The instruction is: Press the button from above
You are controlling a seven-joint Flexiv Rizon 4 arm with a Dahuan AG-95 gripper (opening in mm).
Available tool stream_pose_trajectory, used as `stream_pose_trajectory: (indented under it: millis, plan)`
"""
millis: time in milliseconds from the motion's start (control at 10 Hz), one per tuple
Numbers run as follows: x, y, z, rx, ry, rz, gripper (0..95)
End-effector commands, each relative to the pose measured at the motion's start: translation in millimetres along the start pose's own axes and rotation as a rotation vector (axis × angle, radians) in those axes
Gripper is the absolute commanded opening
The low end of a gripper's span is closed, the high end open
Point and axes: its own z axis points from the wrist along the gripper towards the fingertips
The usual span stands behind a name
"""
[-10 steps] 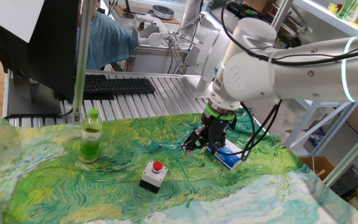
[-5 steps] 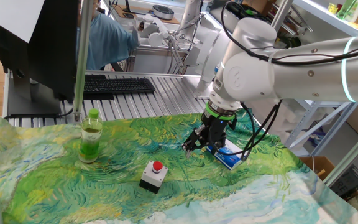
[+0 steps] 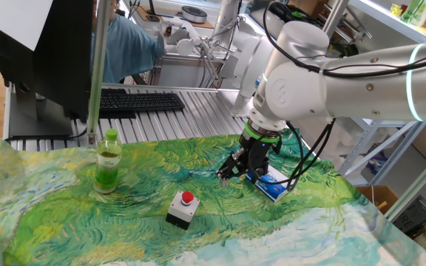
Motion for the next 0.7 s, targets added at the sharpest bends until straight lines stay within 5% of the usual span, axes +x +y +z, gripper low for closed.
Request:
stream_pose_trajectory:
  millis: [100, 200, 700]
  plan:
    - [0.0, 0.0, 0.0, 0.032, -0.002, 0.342, 95.0]
    - [0.0, 0.0, 0.0, 0.030, -0.001, 0.342, 0.0]
    - [0.1, 0.0, 0.0, 0.025, 0.002, 0.342, 0.0]
